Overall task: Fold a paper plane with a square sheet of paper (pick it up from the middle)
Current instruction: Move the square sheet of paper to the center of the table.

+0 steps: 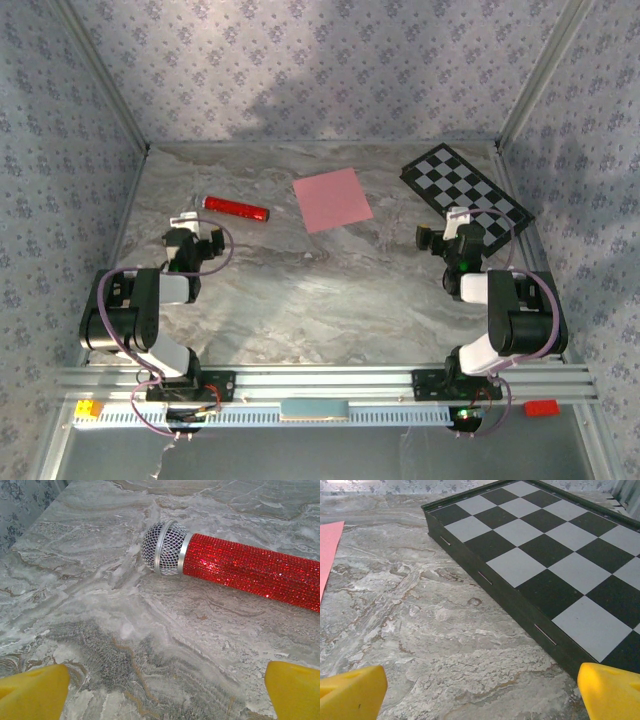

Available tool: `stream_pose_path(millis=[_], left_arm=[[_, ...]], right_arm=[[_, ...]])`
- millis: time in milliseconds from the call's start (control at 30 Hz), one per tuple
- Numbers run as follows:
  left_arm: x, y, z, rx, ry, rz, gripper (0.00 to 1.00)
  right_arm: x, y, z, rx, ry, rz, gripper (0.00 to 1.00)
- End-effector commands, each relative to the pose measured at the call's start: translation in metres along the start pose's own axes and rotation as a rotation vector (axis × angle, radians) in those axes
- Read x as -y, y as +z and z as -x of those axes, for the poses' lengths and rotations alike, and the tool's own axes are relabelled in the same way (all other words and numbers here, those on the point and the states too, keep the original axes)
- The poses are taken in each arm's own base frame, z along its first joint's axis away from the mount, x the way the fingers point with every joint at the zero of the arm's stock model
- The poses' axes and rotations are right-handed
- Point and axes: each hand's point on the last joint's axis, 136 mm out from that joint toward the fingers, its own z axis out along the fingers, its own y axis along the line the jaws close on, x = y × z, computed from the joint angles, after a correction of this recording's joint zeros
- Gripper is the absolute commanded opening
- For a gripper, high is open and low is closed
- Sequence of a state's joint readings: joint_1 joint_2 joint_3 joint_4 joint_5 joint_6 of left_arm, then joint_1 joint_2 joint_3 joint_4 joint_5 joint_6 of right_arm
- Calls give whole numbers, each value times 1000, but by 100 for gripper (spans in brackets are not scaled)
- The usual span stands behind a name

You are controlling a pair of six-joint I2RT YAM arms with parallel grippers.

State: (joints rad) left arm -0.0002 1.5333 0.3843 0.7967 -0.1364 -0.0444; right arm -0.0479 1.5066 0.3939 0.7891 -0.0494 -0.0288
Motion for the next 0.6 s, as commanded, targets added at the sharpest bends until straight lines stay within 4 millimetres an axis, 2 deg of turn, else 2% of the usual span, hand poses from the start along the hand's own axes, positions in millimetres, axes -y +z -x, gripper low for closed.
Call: stream_pose_path(millis=[0,200,433,467,500,567], left_arm=[[6,-7,23,89,5,-35,100],[-6,-24,38,48,-60,0,100],[-11,-43,56,17,-194,2,100],[-14,-45,58,1,-252,20,100],[-25,-48,54,-42,-389,92,100],[-49,-59,43,-125,-643,232,100]], right_arm=[[-11,-1,5,-5,-46,52,99],[-21,-1,22,-152,-16,108,97],[-57,-5,48,-265,86,211,100],[-61,-3,48,-301,125,211,100],[-62,3,50,-343,200,189,100],[-81,12,48,-432,279,248,100]])
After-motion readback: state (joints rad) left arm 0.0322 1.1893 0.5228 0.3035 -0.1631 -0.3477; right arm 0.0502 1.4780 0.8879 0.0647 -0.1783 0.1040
